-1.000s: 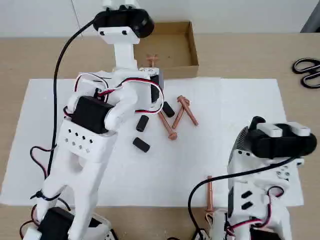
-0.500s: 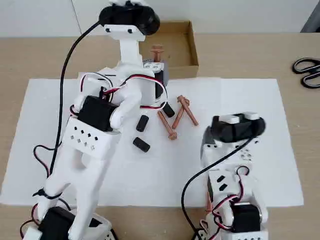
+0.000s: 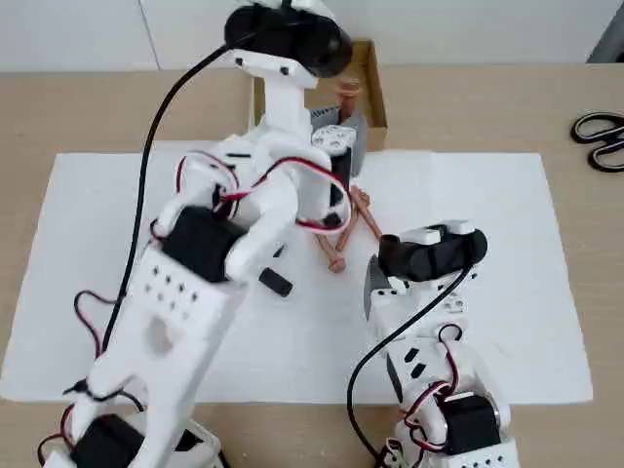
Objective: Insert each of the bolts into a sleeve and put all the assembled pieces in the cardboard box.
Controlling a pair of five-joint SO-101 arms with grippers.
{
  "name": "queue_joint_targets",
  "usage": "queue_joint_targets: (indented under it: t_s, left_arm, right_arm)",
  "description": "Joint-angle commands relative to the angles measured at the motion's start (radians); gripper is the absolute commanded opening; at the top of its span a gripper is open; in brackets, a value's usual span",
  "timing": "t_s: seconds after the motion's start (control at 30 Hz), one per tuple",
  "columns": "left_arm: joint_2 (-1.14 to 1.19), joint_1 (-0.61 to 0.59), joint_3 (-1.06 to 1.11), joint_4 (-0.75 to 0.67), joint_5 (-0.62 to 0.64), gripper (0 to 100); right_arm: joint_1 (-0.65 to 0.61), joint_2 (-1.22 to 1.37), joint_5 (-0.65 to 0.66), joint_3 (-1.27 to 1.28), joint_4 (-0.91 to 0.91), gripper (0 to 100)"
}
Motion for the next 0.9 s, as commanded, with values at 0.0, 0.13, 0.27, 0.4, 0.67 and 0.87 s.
queue_joint_targets:
  t_s: [0.0,0.13,0.27,0.4,0.67,0.87]
  left_arm:
    - [-0.091,0.011,0.016,-0.04,-0.008,0]
    - [-0.1,0.012,0.153,-0.15,-0.011,0]
    - [-0.121,0.017,0.285,-0.253,-0.009,0]
    - [-0.132,0.015,0.437,-0.373,-0.006,0]
    - [-0.132,0.02,0.615,-0.566,0.015,0]
    - [-0.133,0.052,0.599,-0.516,0.1,0]
  right_arm:
    - [-0.007,-0.004,-0.011,-0.003,-0.022,0.4]
    - [-0.01,-0.012,-0.014,0.015,-0.031,0.4]
    - [-0.012,-0.013,-0.014,0.023,-0.048,0.4]
    - [-0.012,-0.013,-0.014,0.032,-0.048,0.4]
    - [-0.124,-0.013,-0.012,0.034,-0.041,0.4]
    - [-0.13,-0.013,-0.011,0.034,-0.047,0.4]
